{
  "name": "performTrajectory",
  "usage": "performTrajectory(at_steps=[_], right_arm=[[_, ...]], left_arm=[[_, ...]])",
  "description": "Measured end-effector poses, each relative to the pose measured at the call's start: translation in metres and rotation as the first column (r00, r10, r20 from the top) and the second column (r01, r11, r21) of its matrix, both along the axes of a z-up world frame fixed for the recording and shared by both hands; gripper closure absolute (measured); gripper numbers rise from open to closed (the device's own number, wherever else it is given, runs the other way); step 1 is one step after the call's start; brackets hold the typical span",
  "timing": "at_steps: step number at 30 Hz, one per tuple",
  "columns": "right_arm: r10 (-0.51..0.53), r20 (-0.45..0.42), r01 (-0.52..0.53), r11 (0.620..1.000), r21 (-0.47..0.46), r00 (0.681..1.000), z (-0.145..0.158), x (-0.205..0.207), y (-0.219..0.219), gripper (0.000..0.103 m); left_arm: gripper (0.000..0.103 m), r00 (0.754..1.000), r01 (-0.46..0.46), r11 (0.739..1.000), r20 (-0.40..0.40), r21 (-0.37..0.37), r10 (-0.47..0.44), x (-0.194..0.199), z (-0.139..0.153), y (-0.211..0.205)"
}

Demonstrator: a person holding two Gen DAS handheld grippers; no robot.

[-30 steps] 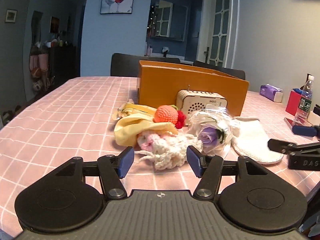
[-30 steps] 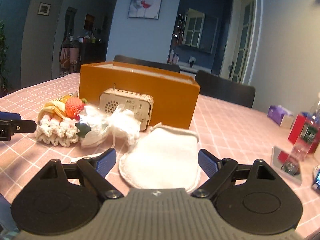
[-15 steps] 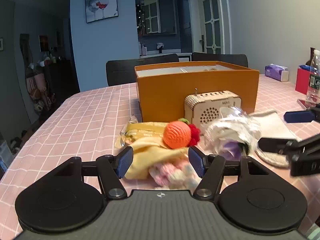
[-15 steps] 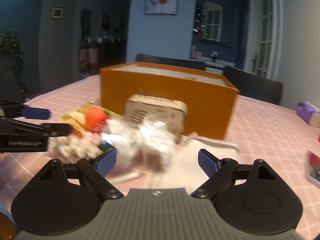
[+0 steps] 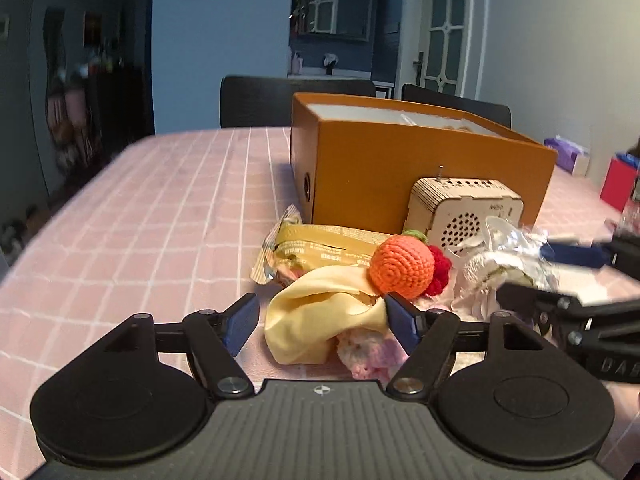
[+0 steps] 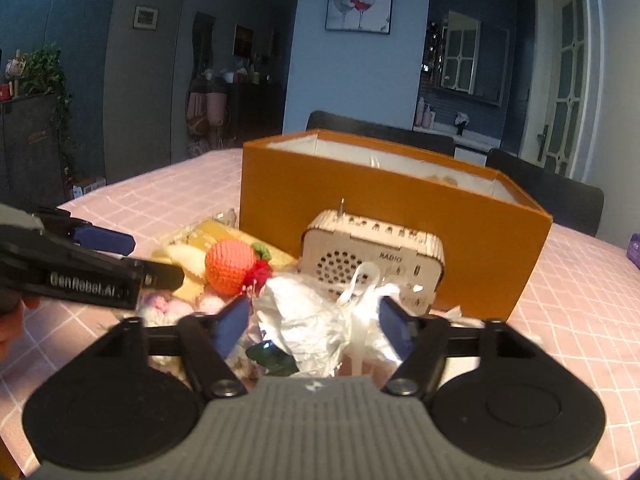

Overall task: Organize soft objects
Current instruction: 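Grasp the yellow cloth with the left tool while the right tool grasps the white bag, then carry the yellow cloth and white bag over the orange box and open both tools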

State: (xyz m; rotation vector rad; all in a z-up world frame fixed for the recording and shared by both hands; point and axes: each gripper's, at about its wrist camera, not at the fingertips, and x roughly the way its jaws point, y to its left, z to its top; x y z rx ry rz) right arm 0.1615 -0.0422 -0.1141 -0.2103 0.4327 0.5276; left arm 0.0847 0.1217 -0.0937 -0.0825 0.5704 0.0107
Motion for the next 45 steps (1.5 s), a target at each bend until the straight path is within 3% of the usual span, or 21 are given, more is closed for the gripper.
performTrajectory(at_steps=[4,7,9,11,13,17,25,33,45], right_arm=[[0.007,-0.025,-0.006,1.000,0.006,1.000,-0.006,0.000,-0.002,0.057],[0.008,-0.023,-0.008,1.000,-0.001,1.000,-0.009,-0.003,-0.003,0.062],[0.010,-0.021,-0.010,1.000,-0.004,1.000,-0.009,-0.004,-0.003,0.063],[0.014,-0.023,-0.014,1.000,-0.003,1.000,-0.009,-0.005,-0.004,0.064],[0.014,-0.022,-0.014,1.000,-0.006,1.000,-0.010,-0.006,-0.003,0.066],[0.016,-0.021,-0.016,1.000,-0.009,1.000,-0.010,-0.006,-0.004,0.067],[0.015,-0.025,-0.014,1.000,0.006,1.000,-0.007,-0.005,-0.007,0.073],[0.011,0.038,-0.010,1.000,-0.005,0.999,0.007,-0.016,-0.015,0.086],[-0.003,0.140,0.001,1.000,0.016,0.990,0.044,-0.043,-0.042,0.087]], left_arm=[[0.019,1.000,0.009,0.999,-0.014,-0.043,-0.010,0.008,-0.003,0.003],[0.025,0.999,0.017,0.997,-0.026,-0.079,-0.019,0.014,-0.008,0.003],[0.036,0.999,0.011,0.994,-0.032,-0.105,-0.014,0.016,-0.010,0.003],[0.060,0.999,0.010,0.993,-0.032,-0.121,-0.014,0.016,-0.011,0.003],[0.075,1.000,0.002,0.992,-0.027,-0.125,-0.006,0.014,-0.010,0.002],[0.094,1.000,-0.026,0.992,0.010,-0.121,0.027,0.007,-0.004,0.001],[0.097,0.993,-0.071,0.994,0.084,-0.088,0.079,-0.010,0.020,0.000],[0.097,0.987,-0.047,0.998,0.149,-0.033,0.051,-0.025,0.041,-0.015],[0.097,0.976,0.019,1.000,0.219,-0.018,-0.014,-0.052,0.064,-0.036]])
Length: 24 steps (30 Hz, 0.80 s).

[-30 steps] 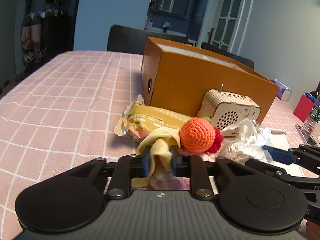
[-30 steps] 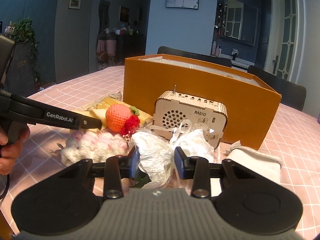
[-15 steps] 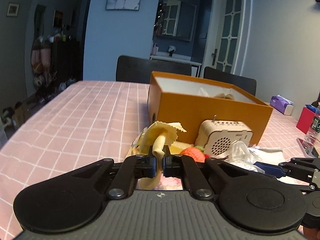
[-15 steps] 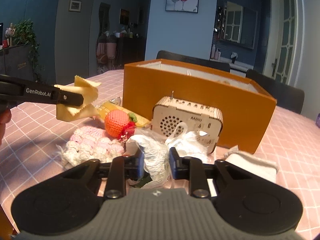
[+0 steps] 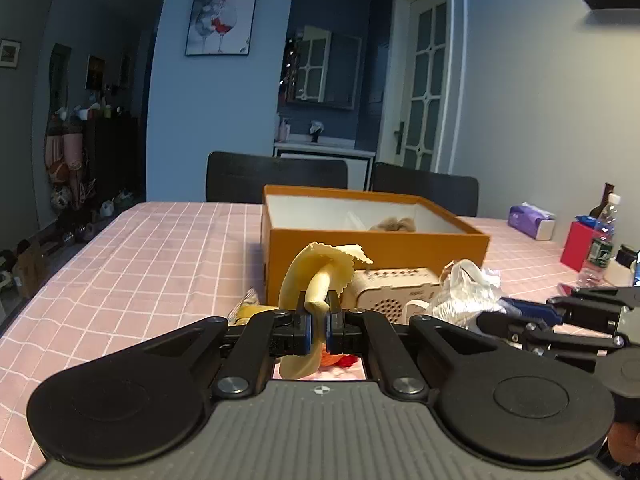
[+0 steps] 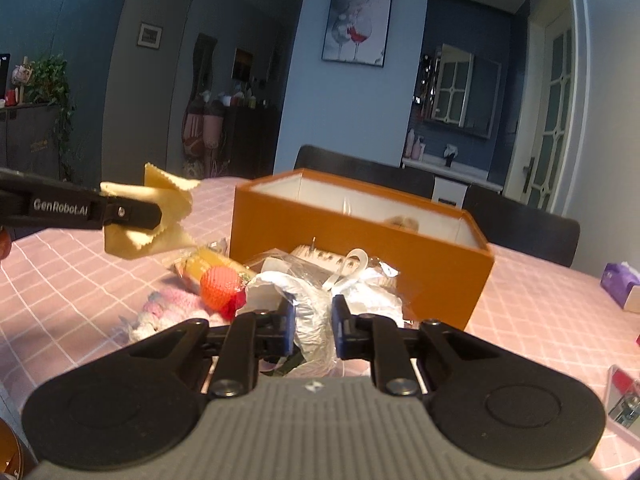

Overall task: Organize soft objects
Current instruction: 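Carry the yellow cloth and white bag over the orange box and open both tools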

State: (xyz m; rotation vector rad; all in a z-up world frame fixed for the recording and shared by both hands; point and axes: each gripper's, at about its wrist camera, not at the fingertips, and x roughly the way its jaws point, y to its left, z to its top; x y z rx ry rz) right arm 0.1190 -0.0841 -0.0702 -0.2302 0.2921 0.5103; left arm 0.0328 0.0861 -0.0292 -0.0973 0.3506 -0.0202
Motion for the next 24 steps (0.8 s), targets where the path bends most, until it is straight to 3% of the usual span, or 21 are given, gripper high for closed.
performTrajectory(at_steps=[8,16,24], right_arm=[[0.025,0.073,-0.028,0.999,0.040,0.997,0.047,-0.011,-0.024,0.086],[-0.004,0.107,-0.011,0.990,0.139,0.994,0.095,0.028,-0.036,0.086],[-0.042,-0.093,0.072,0.938,0.340,0.995,0.123,0.127,-0.035,0.086]], left_arm=[[0.097,0.995,0.054,0.997,0.086,0.050,-0.059,-0.010,0.029,-0.010],[0.097,0.984,0.113,0.990,0.130,0.088,-0.124,0.031,0.068,-0.010],[0.097,0.984,0.167,0.986,0.066,0.026,-0.168,0.113,0.090,-0.001]])
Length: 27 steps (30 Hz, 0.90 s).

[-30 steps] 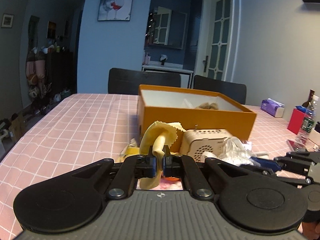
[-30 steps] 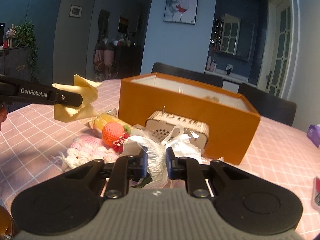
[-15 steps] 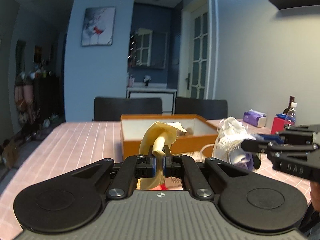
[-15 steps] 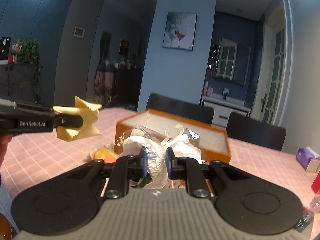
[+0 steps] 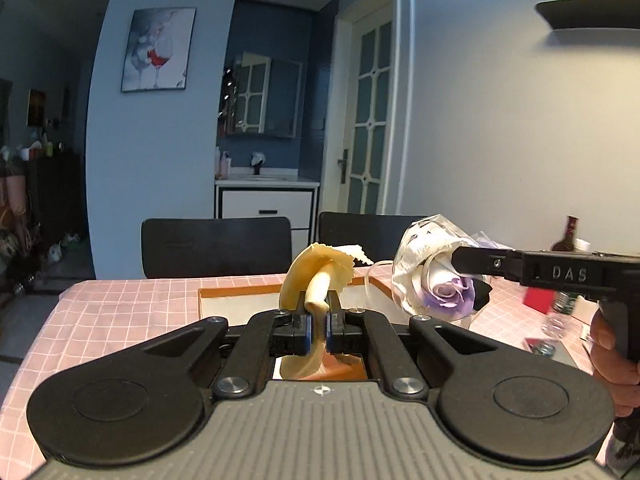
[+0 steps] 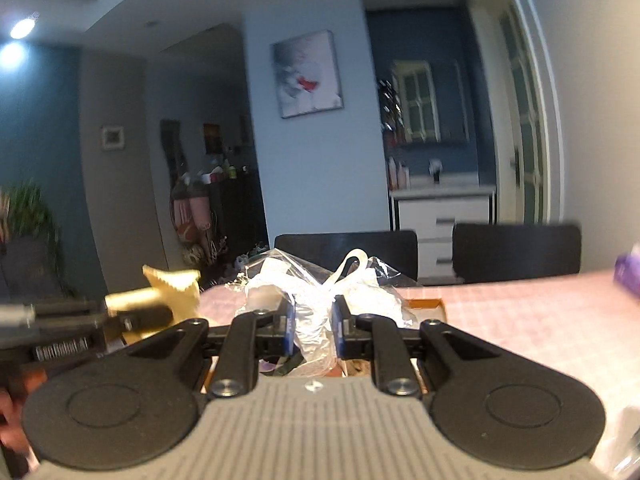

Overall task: Organize soft objects
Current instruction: 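Carry the yellow cloth and white bag over the orange box and open both tools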

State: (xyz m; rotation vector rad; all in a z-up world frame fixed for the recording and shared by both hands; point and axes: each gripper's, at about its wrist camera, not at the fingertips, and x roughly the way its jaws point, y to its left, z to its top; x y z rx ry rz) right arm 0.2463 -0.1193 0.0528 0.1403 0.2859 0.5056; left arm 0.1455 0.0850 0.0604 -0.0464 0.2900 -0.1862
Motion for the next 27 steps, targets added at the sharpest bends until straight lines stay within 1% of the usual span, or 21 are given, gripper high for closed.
performTrajectory(at_steps=[3,6,8,10,14,16,19,23,27], right_arm=[[-0.018,-0.049,0.020,0.999,0.045,0.999,0.001,0.034,0.005,0.086],[-0.045,-0.084,0.049,0.998,0.043,0.995,-0.001,0.067,0.015,0.086],[-0.062,-0.118,0.065,0.998,0.022,0.991,-0.004,0.087,0.023,0.086],[-0.085,-0.162,0.085,0.996,-0.004,0.983,-0.009,0.108,0.030,0.086],[-0.106,-0.260,0.092,0.994,-0.066,0.960,-0.020,0.147,0.039,0.086],[-0.122,-0.292,0.095,0.990,-0.105,0.948,-0.028,0.163,0.045,0.086],[-0.144,-0.339,0.097,0.983,-0.154,0.930,-0.042,0.181,0.053,0.086],[-0.157,-0.379,0.095,0.980,-0.177,0.912,-0.056,0.201,0.058,0.086],[-0.162,-0.407,0.088,0.977,-0.195,0.899,-0.064,0.217,0.061,0.086]], left_arm=[[0.097,0.999,-0.001,1.000,-0.041,0.019,0.002,0.033,0.000,-0.001],[0.097,0.993,0.007,1.000,-0.119,0.018,-0.005,0.069,-0.004,0.002],[0.097,0.983,-0.001,1.000,-0.184,0.009,0.002,0.093,-0.011,0.004],[0.097,0.968,-0.007,1.000,-0.252,-0.006,0.005,0.116,-0.018,0.007],[0.097,0.936,-0.014,1.000,-0.351,-0.010,0.010,0.147,-0.032,0.014],[0.097,0.922,-0.019,1.000,-0.387,0.009,0.021,0.158,-0.040,0.011],[0.097,0.898,-0.025,1.000,-0.439,0.001,0.023,0.172,-0.051,0.013],[0.097,0.872,-0.046,0.999,-0.487,0.001,0.041,0.189,-0.060,0.016],[0.097,0.853,-0.046,0.999,-0.519,0.028,0.054,0.201,-0.068,0.014]])
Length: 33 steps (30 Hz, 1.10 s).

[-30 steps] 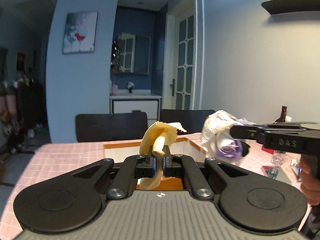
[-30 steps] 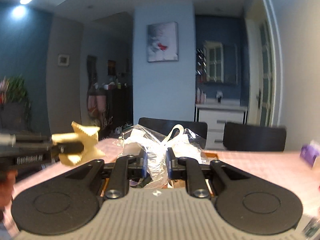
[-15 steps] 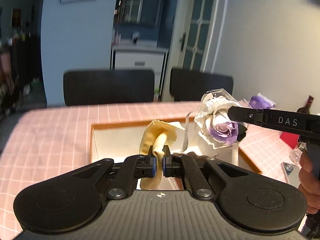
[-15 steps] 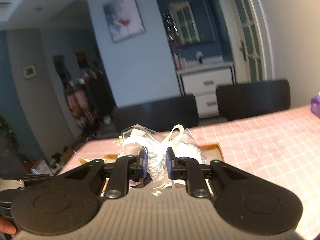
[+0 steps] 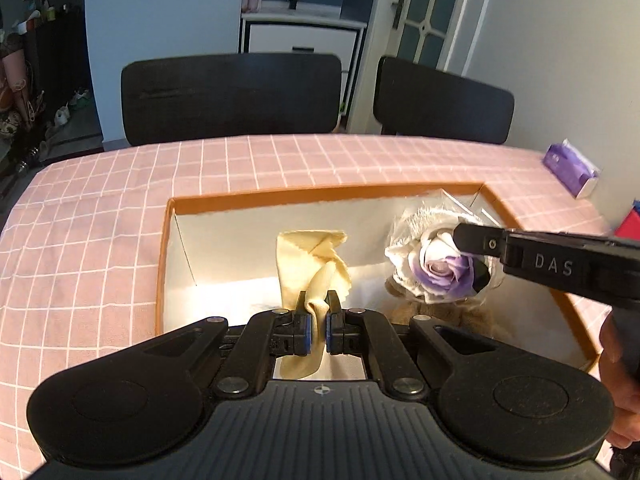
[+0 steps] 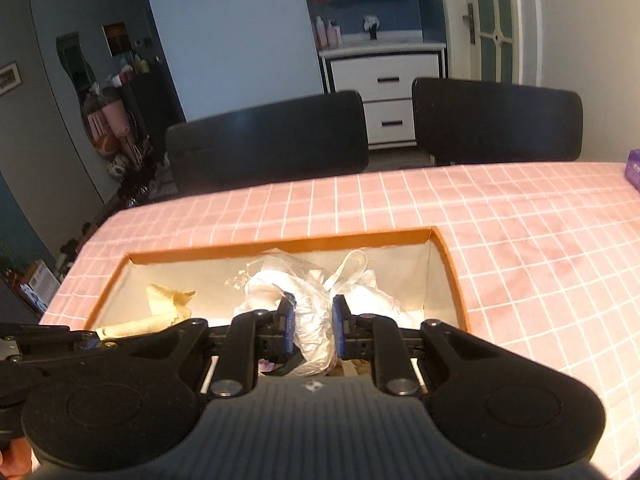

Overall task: Organize soft objects
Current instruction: 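Carry the yellow cloth and white bag over the orange box and open both tools, then move both tools back to the table toward the knitted item and white towel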

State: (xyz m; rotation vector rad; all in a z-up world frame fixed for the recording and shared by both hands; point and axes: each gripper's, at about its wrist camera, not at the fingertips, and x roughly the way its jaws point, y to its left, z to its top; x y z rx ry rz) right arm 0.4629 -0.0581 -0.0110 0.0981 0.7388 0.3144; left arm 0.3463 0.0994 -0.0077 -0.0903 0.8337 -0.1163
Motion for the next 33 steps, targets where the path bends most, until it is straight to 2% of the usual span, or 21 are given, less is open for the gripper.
performTrajectory(at_steps=[9,14,15,17,20,23,28,33], right_arm=[[0.008,-0.051,-0.011,0.998,-0.063,0.999,-0.014,0.012,0.012,0.085],[0.008,-0.059,-0.014,0.995,-0.104,0.998,-0.021,0.014,0.014,0.082],[0.006,-0.059,-0.013,0.994,-0.108,0.998,-0.021,0.013,0.013,0.079],[0.000,-0.057,-0.006,0.994,-0.106,0.998,-0.020,0.012,0.011,0.076],[-0.008,-0.057,0.003,0.995,-0.100,0.998,-0.015,0.010,0.008,0.061],[-0.011,-0.055,0.007,0.996,-0.086,0.998,-0.007,0.005,0.005,0.055],[-0.015,-0.042,0.011,0.996,-0.088,0.999,0.013,-0.010,0.001,0.038],[-0.005,-0.023,0.002,0.993,-0.120,1.000,0.037,-0.034,-0.003,0.031]], left_arm=[[0.096,0.997,0.022,0.998,-0.080,0.054,-0.018,0.012,-0.019,-0.013],[0.093,0.995,0.011,0.997,-0.097,0.072,-0.004,0.012,-0.024,-0.016],[0.093,0.995,0.010,0.997,-0.098,0.076,-0.003,0.012,-0.024,-0.016],[0.079,0.996,0.009,0.997,-0.094,0.078,-0.001,0.011,-0.022,-0.016],[0.063,0.998,0.004,0.996,-0.069,0.086,0.002,0.007,-0.016,-0.015],[0.056,0.999,0.004,0.996,-0.047,0.087,0.000,0.002,-0.007,-0.017],[0.050,1.000,0.008,0.997,-0.029,0.077,-0.006,-0.008,0.011,-0.015],[0.046,0.999,0.026,0.998,-0.039,0.064,-0.023,-0.025,0.030,-0.014]])
